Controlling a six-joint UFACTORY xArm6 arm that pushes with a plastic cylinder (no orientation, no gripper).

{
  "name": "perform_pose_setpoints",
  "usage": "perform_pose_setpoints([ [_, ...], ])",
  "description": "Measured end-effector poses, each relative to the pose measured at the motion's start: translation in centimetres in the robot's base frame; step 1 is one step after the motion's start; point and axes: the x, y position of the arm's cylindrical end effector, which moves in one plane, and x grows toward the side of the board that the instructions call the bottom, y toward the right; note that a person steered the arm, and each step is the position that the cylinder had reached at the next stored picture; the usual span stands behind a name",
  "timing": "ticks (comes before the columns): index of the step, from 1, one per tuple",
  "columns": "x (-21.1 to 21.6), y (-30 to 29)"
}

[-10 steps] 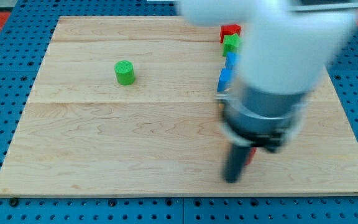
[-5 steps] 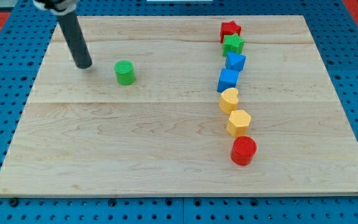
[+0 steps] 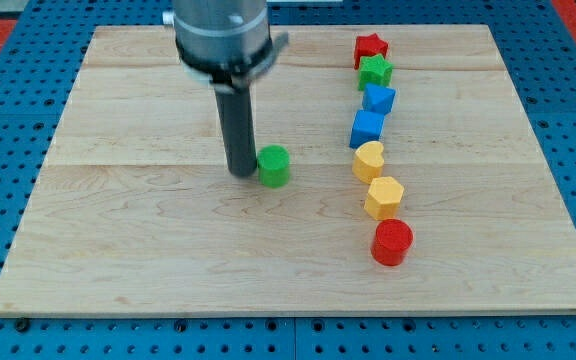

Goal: Make a vertical line joining a green circle with a group of blocks

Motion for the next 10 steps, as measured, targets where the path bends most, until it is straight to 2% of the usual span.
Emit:
perform_pose_setpoints([
  [1, -3.7, -1.8],
  [2, -6.8, 0.5],
  [4, 5.5, 2.8],
  [6, 5.4, 3.1],
  [8, 11.7, 7.0],
  [9, 12.0, 5.5],
  [10, 4.5, 2.4],
])
